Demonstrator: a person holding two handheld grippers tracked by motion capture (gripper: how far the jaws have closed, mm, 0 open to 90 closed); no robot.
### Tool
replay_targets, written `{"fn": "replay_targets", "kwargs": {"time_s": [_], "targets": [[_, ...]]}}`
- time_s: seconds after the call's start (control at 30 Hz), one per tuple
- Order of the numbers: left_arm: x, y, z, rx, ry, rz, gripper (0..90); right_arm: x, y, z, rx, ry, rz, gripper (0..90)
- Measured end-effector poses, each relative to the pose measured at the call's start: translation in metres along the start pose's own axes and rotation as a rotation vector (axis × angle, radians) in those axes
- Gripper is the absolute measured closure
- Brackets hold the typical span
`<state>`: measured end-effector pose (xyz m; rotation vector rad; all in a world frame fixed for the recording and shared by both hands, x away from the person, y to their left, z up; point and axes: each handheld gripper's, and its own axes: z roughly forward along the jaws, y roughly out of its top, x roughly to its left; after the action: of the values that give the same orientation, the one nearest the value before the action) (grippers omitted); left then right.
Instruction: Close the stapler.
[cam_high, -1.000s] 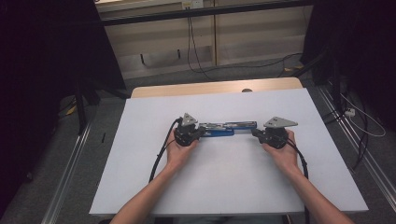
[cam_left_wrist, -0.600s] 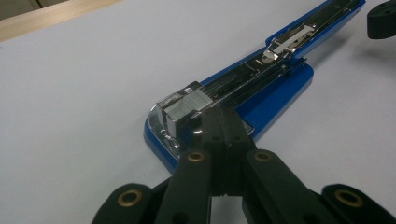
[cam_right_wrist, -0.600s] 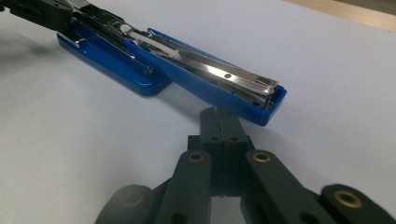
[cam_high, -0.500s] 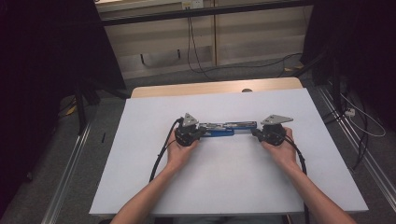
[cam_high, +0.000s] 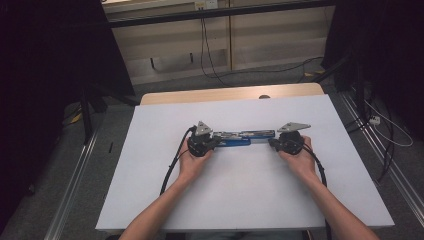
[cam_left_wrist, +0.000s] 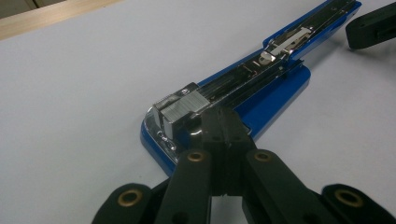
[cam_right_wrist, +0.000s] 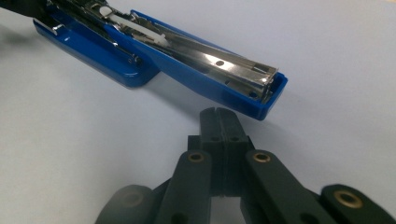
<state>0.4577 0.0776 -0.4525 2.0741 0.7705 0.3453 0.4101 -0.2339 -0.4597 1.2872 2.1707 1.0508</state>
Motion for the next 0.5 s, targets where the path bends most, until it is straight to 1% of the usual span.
{"fn": "replay_targets", "kwargs": {"time_s": [0.1, 0.3, 0.43, 0.5], "targets": [[0.0002, -0.0001, 0.0, -0.001, -0.003, -0.002, 90.0, 0.0011, 0.0009, 0.0022, 0.026, -0.009, -0.007, 90.0], [0.0001, -0.0001, 0.0, -0.002, 0.0, -0.01, 90.0, 0.001, 0.0045, 0.0047, 0.043, -0.017, -0.01, 90.0], [-0.0002, -0.0001, -0.0002, -0.001, 0.0, -0.01, 90.0, 0.0026, 0.0077, 0.0067, 0.06, -0.027, -0.035, 90.0], [-0.0001, -0.0001, -0.0004, 0.0, 0.001, -0.006, 90.0, 0.0033, 0.0075, 0.0073, 0.055, -0.029, -0.039, 90.0]]}}
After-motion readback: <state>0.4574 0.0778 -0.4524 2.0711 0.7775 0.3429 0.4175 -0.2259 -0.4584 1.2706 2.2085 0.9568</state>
